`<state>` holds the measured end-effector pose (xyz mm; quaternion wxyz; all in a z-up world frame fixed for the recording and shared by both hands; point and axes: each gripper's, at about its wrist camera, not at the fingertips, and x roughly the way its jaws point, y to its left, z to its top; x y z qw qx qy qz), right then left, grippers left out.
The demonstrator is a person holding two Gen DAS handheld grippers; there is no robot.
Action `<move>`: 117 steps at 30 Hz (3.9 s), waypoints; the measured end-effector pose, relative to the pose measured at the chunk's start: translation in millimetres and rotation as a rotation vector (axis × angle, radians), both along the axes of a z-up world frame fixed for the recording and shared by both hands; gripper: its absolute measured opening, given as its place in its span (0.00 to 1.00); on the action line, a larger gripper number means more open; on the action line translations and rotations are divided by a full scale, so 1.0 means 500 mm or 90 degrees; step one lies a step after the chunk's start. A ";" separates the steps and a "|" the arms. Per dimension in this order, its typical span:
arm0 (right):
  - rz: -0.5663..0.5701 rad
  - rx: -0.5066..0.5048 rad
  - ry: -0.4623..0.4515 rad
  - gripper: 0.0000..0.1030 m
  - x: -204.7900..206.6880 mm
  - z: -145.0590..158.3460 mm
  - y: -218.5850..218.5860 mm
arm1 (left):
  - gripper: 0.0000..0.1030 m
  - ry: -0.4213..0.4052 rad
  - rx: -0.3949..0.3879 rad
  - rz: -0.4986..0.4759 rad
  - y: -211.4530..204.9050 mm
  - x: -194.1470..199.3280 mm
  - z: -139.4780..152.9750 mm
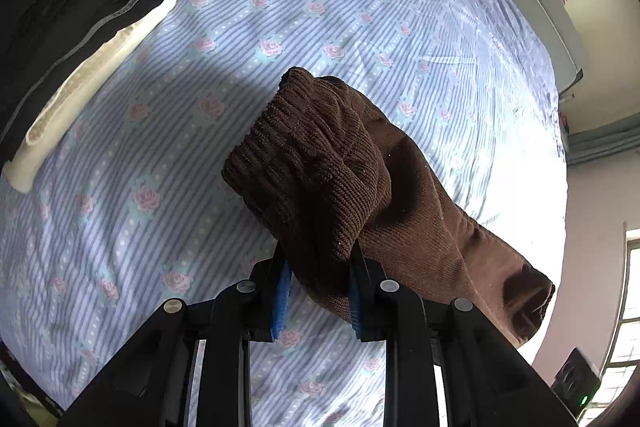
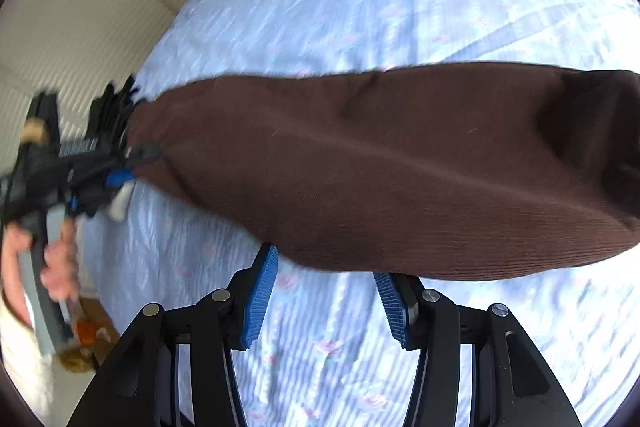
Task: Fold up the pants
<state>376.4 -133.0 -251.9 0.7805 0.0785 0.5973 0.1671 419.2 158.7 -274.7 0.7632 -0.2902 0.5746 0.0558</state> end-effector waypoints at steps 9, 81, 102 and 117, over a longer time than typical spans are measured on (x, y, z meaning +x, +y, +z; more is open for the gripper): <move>0.025 -0.017 -0.041 0.49 0.024 0.010 0.051 | 0.25 0.002 -0.049 0.014 0.031 -0.006 -0.019; -0.273 -0.164 -0.021 0.41 0.208 -0.048 -0.516 | 0.64 -0.098 0.233 -0.343 -0.469 -0.095 0.073; -0.391 0.037 0.005 0.27 0.168 -0.082 -0.616 | 0.64 -0.110 0.246 -0.374 -0.512 -0.079 0.061; -0.385 0.046 -0.109 0.26 0.196 0.198 -0.397 | 0.63 -0.145 0.232 -0.280 -0.345 -0.075 0.132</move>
